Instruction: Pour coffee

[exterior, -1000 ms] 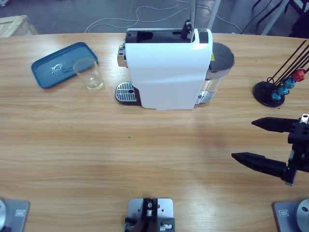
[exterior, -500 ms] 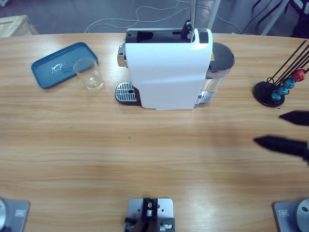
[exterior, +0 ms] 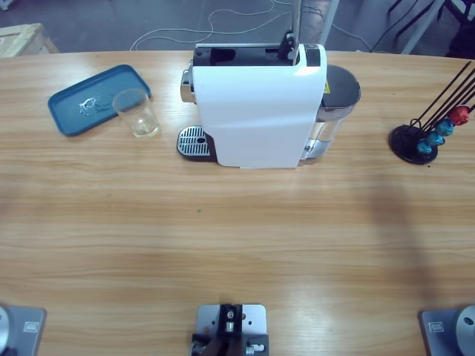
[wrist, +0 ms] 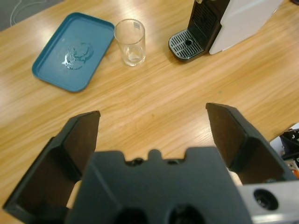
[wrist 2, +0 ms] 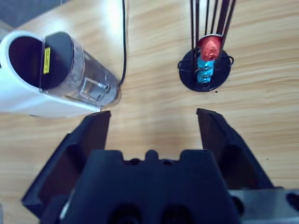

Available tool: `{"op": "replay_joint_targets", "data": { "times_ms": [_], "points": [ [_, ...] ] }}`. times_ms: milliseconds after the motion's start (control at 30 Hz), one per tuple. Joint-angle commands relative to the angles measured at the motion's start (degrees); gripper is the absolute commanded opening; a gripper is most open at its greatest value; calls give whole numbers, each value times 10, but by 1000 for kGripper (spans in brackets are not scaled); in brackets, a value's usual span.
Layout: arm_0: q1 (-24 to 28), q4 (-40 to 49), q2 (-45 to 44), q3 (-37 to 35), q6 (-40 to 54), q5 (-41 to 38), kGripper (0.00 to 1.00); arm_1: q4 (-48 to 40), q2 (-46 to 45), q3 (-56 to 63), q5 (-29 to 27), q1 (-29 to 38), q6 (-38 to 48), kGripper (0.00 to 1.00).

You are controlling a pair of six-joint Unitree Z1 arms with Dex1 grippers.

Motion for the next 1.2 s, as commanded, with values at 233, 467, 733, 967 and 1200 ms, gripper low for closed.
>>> {"op": "replay_joint_targets", "data": {
  "times_ms": [233,467,733,967,1200],
  "points": [
    [-7,-100,64,72,52,64,964,-93,15,90,-45,-14,-88,716],
    [-7,-149,58,99,48,72,964,-150,99,86,-105,-14,-112,720],
    [-7,-160,46,116,48,85,964,-231,139,121,-115,-40,-106,715],
    [-7,-161,38,119,49,92,964,-270,175,138,-114,-48,-89,715],
    [-7,-163,38,122,50,94,964,-296,210,138,-108,-48,-88,715]
  ]
}}
